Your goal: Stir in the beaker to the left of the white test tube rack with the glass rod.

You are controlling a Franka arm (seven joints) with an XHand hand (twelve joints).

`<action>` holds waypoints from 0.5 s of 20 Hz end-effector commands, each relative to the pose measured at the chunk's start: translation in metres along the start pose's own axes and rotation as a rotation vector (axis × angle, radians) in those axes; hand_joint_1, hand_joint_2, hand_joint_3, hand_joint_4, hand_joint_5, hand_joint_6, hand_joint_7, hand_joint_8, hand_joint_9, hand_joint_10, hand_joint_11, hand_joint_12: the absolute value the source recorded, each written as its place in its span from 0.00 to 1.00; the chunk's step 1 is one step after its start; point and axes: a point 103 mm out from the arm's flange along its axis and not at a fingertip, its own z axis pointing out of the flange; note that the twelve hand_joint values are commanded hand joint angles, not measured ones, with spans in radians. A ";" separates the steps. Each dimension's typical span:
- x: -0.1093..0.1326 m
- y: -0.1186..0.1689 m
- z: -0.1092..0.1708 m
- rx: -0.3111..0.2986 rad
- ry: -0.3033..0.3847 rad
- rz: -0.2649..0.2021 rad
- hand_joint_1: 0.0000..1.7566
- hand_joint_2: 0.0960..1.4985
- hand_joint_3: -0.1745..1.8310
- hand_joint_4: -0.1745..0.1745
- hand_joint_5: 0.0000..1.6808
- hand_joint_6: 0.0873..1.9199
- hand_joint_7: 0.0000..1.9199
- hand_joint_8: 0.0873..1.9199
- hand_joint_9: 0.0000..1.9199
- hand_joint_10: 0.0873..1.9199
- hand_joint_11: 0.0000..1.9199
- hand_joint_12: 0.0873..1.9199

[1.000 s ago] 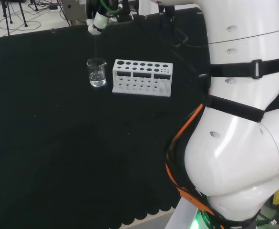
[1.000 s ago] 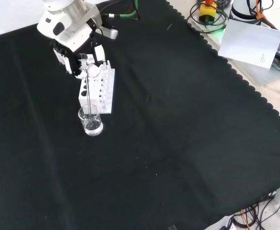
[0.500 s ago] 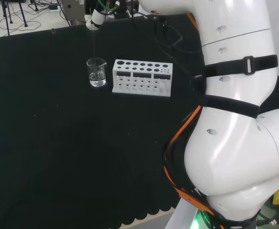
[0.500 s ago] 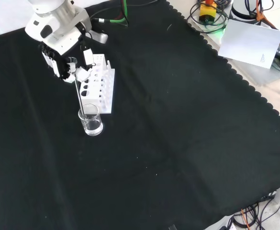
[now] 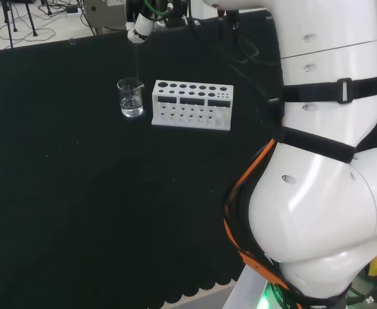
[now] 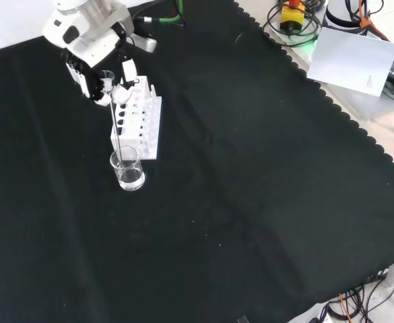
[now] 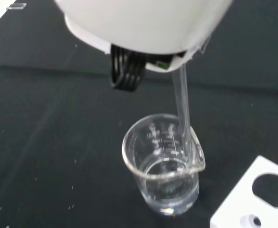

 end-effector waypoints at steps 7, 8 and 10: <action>0.058 -0.010 -0.008 -0.008 -0.024 -0.067 0.70 0.26 0.58 0.00 0.79 0.35 0.83 0.46 0.96 0.32 0.72 0.35; 0.061 -0.008 -0.007 -0.007 -0.025 -0.075 0.70 0.26 0.58 0.00 0.79 0.35 0.83 0.46 0.96 0.32 0.72 0.35; 0.067 -0.003 -0.007 -0.008 -0.025 -0.086 0.70 0.26 0.58 0.00 0.79 0.35 0.83 0.46 0.96 0.32 0.72 0.35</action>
